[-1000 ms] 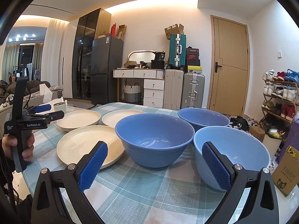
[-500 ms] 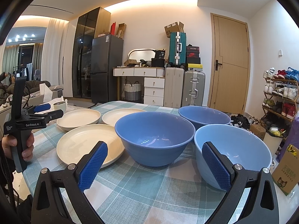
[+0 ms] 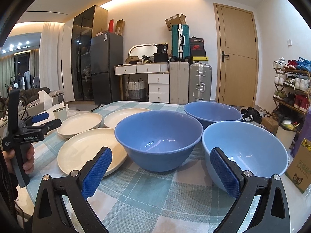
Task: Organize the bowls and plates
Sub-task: 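Move the left gripper to the rim of a large cream plate and close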
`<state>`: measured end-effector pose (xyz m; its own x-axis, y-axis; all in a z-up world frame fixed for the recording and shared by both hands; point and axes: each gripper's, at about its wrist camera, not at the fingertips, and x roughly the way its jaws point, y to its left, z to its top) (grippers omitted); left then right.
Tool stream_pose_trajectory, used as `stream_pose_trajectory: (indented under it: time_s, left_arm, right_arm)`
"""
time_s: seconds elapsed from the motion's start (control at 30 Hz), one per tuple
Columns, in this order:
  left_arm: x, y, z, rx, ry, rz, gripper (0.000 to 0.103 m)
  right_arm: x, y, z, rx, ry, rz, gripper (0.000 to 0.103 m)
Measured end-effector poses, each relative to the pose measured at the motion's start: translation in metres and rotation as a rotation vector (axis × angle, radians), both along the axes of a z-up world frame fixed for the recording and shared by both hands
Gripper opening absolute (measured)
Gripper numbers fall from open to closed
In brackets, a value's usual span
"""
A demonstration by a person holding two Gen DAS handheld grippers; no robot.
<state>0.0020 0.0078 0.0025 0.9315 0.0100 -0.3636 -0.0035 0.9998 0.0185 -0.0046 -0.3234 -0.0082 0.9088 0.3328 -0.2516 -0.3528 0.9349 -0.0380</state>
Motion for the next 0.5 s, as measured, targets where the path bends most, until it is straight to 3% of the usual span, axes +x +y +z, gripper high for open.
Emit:
stream_pose_trajectory:
  time_s: [0.5]
  left_arm:
    - [-0.005,0.006,0.025,0.014,0.000,0.073,0.101]
  right_arm:
    - [0.004,0.030,0.030,-0.040,0.036,0.027,0.103]
